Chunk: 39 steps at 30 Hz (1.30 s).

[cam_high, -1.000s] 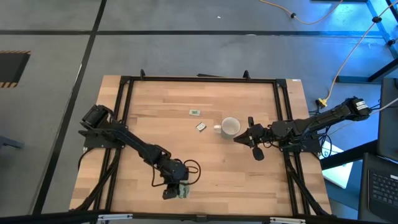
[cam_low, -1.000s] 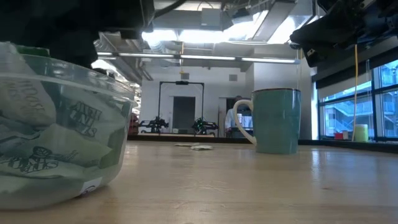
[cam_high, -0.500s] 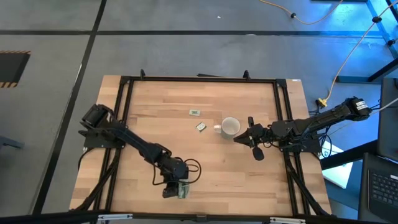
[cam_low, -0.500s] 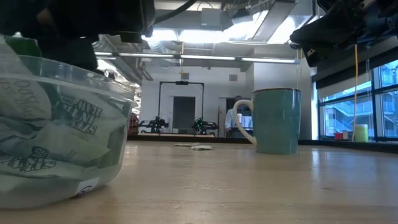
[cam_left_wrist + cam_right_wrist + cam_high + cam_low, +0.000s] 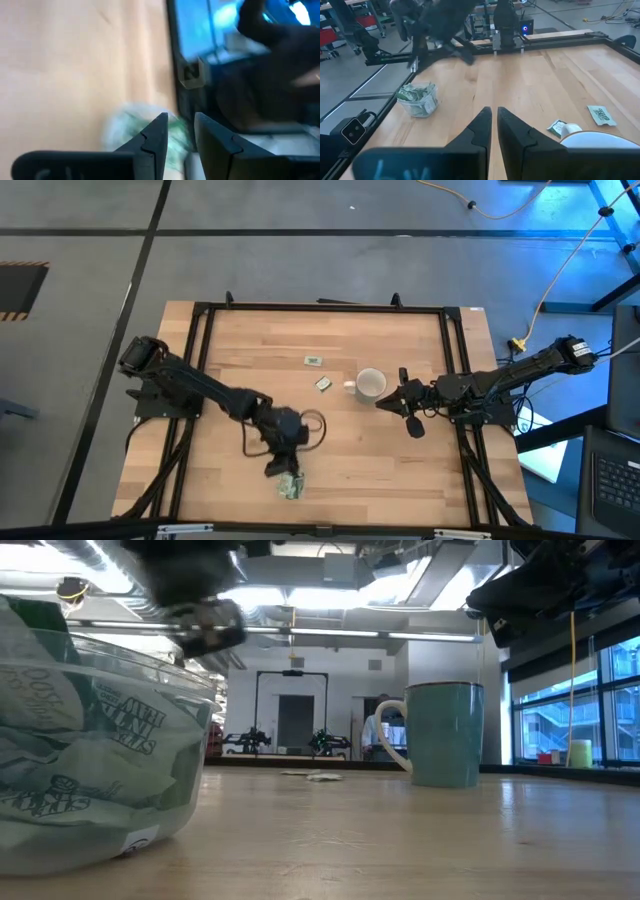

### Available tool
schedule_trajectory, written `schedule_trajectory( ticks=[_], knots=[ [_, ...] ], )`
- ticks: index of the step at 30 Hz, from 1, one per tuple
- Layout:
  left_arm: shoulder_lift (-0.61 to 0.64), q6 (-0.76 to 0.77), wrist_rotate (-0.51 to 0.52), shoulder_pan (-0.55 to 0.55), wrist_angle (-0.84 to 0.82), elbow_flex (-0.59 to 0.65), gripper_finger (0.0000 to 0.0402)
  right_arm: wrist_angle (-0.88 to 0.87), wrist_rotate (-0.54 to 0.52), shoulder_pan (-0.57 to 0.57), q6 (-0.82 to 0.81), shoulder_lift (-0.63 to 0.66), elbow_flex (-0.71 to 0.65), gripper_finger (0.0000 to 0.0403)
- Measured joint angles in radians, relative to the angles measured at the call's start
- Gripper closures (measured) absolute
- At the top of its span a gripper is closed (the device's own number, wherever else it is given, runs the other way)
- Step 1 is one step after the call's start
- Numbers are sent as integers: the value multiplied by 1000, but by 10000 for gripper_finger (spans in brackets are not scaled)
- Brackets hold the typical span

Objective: Pick and place Stevia / Truvia into bins
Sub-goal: Put the green stevia packet into the transparent bin

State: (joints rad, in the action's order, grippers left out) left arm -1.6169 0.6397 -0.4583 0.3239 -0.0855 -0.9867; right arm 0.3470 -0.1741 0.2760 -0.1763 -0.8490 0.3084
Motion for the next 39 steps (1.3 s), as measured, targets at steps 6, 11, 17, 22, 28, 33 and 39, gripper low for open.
schedule_trajectory(
  ticks=[6,11,17,22,28,33,39],
  knots=[
    [48,-185,189,-114,-19,0,318,-2,0,0,2,0,0,368],
    [46,-336,376,-222,-23,0,320,-17,0,0,3,0,0,368],
    [-23,-499,388,-320,10,0,302,-39,0,0,6,0,0,368],
    [-107,-508,440,-364,57,0,285,-39,0,0,30,-3,0,368],
    [-185,-567,555,-402,64,0,290,-44,0,0,32,-9,-1,368],
    [-255,-575,565,-420,66,1,301,-44,0,0,48,-9,-1,368],
    [-310,-581,572,-424,91,-5,314,-45,0,0,53,-9,-1,368]
  ],
)
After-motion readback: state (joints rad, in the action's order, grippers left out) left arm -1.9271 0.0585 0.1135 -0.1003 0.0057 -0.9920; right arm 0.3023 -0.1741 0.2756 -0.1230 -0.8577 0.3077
